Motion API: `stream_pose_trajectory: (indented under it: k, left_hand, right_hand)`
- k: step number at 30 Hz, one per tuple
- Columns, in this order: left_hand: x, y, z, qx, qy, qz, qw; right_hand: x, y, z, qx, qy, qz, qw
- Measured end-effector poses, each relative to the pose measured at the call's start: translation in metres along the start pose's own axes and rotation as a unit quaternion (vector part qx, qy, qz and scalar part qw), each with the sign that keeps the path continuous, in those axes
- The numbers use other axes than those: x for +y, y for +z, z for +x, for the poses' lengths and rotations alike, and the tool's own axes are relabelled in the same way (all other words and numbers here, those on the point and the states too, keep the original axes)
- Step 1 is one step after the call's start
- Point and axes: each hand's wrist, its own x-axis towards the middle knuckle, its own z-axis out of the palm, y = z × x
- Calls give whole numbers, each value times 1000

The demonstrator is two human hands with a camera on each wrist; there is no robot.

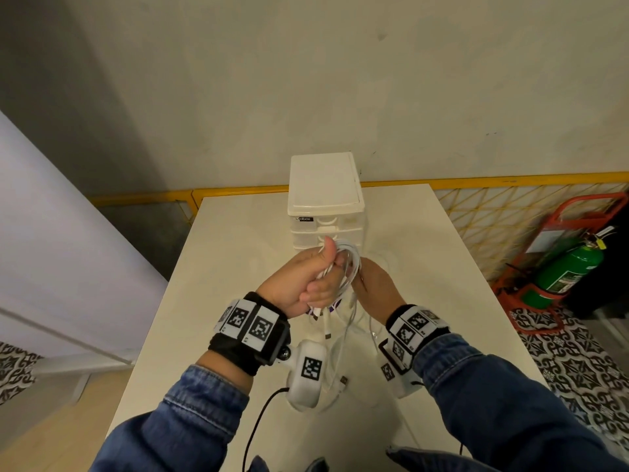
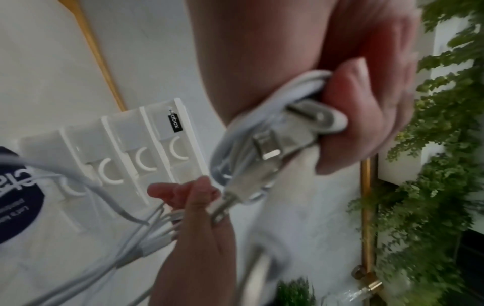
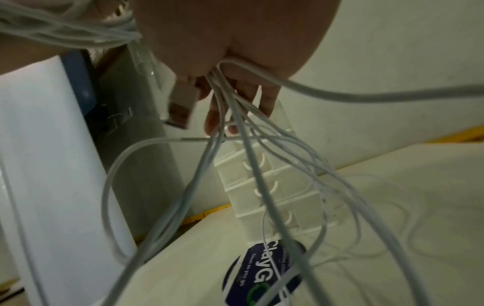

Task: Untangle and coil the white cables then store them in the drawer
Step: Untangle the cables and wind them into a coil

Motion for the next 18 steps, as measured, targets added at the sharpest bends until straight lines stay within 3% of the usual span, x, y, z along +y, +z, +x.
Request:
stream_pose_trajectory:
  k: [6, 14, 18]
  left_hand:
    - [8, 6, 6, 6, 42, -46, 998]
    - [20, 5, 4, 21, 95, -85, 992]
    - [31, 3, -1, 85, 128, -79, 985]
  right_hand:
    - [5, 3, -8, -13, 38, 31, 999]
    - [4, 0, -16, -21, 36, 97, 994]
    - [3, -9, -15, 4, 31, 170, 985]
